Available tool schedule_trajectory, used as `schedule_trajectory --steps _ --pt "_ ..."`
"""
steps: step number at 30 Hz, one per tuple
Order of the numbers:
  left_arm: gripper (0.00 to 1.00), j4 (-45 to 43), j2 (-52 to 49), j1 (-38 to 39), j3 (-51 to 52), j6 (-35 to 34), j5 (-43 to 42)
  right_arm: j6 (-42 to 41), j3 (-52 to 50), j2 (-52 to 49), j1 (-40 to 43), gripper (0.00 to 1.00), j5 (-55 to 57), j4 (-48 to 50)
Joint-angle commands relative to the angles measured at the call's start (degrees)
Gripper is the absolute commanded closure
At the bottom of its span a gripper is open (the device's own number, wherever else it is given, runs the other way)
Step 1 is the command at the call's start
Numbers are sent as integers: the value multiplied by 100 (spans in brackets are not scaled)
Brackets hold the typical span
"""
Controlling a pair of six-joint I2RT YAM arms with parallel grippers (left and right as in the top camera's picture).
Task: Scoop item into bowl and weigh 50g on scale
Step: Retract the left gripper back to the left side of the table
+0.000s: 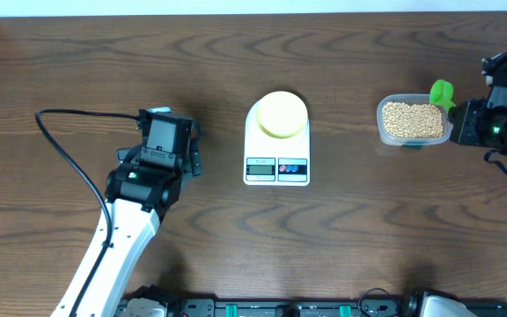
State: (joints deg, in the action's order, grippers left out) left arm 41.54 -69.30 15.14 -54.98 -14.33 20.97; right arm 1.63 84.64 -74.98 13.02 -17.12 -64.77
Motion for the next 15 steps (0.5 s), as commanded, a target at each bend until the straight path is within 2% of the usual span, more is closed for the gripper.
schedule_trajectory --steps 1,10,15 --pt "2 2 -59 -24 -33 31 116 -98 -13 -2 57 99 68 -184" --pt "2 2 -66 -24 -33 31 116 -481 -13 -2 208 99 70 -186" --pt "2 2 -66 -24 -33 31 116 -479 -13 -2 319 99 44 181"
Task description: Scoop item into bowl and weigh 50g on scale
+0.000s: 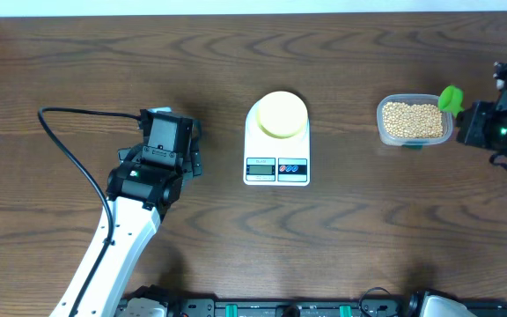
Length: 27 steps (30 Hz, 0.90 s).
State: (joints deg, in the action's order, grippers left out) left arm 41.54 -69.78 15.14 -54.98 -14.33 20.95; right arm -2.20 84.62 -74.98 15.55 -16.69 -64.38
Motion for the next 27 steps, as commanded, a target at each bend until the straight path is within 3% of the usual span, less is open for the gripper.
schedule_trajectory --steps 1,15,27 --pt "2 2 -15 -24 -33 31 118 -94 -11 -2 66 99 0 247" --pt "2 2 -17 -24 -33 31 118 227 -11 -2 63 99 -1484 498" --pt "2 2 -17 -24 -33 31 118 313 -11 -2 63 99 -1475 627"
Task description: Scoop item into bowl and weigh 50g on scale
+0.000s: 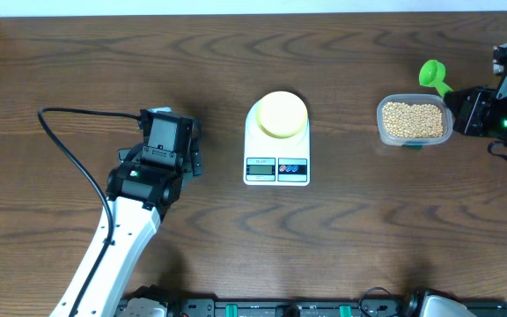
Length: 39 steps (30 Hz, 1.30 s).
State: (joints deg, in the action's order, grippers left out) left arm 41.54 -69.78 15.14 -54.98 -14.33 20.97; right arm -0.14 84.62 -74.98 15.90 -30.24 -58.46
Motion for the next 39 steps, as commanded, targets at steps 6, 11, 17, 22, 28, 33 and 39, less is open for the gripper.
schedule_trajectory --steps 6,11,17,22,28,33,39 --pt "2 2 -15 -24 -33 31 118 105 -11 -2 28 99 -122 107" --pt "2 0 -17 -24 -33 31 116 105 -11 -2 28 99 -125 525" --pt "2 -42 -17 -24 -33 -105 -280 76 -11 -2 13 99 -166 413" --pt "2 -212 -20 -22 -33 -105 -2002 83 -11 -2 13 99 -166 225" --pt "2 -767 -20 -24 -33 -105 -5016 83 -11 -2 13 99 -166 125" --pt "2 -710 -20 -22 -33 -105 -5602 87 -11 -2 13 99 -166 232" --pt "27 -758 -22 -17 -33 -101 -5689 85 -11 -2 11 99 -166 315"
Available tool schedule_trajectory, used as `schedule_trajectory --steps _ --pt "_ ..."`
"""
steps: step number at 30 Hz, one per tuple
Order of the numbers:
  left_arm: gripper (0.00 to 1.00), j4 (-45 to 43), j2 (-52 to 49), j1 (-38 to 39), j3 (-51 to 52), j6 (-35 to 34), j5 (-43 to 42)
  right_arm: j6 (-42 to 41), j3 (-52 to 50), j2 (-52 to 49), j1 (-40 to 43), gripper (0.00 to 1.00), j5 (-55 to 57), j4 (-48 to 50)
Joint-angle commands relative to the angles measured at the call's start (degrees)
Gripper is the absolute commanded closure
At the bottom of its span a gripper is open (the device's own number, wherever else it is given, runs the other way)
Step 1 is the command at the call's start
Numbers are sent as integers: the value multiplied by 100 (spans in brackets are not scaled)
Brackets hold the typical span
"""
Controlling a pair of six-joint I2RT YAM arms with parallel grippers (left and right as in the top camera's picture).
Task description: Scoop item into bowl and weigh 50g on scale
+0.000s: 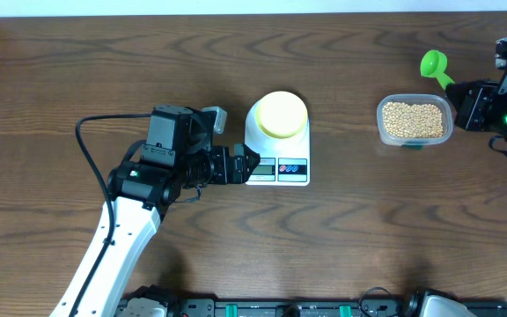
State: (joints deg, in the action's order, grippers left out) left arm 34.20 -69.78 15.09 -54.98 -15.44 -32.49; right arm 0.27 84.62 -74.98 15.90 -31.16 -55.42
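A white scale (276, 167) stands mid-table with a pale yellow bowl (282, 114) on its platform. A clear tub of tan beans (414, 120) sits to the right of it. My right gripper (461, 91) is shut on the handle of a green scoop (433, 63). The scoop's cup is held beyond the tub's far right corner, and its inside cannot be read. My left gripper (246, 165) reaches in from the left. Its fingers are drawn together, with the tips at the scale's left edge beside the display.
A black cable (95, 154) loops off the left arm toward the table's left side. The right arm's body (504, 110) fills the right edge beside the tub. Equipment lines the table's front edge.
My left gripper was folded back at the left, well away from the scale, and now points right with its tips at the scale's left edge. The scoop has shifted only slightly.
The right gripper first held the green scoop at the tub's right rim, then a little farther right, then up beyond the tub's far corner, where it stays. The left arm rested at the left until now, when it has reached the scale.
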Motion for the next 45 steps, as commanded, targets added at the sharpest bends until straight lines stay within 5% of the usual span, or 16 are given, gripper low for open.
schedule_trajectory --steps 1,7,21,39,45 --pt "42 -24 -22 -13 -33 11 -269 42 -11 -2 13 99 -74 11" --pt "92 42 -22 -13 -33 -149 -240 -455 -11 -2 11 99 -74 13" --pt "93 431 -166 1176 -33 -623 2068 -603 -11 -2 -155 99 98 -55" --pt "93 -999 -1628 2127 -33 -122 2194 -577 -11 -2 -251 99 262 -33" --pt "93 -1134 -1711 2127 -33 -111 3119 -577 -11 -2 -251 99 278 -33"
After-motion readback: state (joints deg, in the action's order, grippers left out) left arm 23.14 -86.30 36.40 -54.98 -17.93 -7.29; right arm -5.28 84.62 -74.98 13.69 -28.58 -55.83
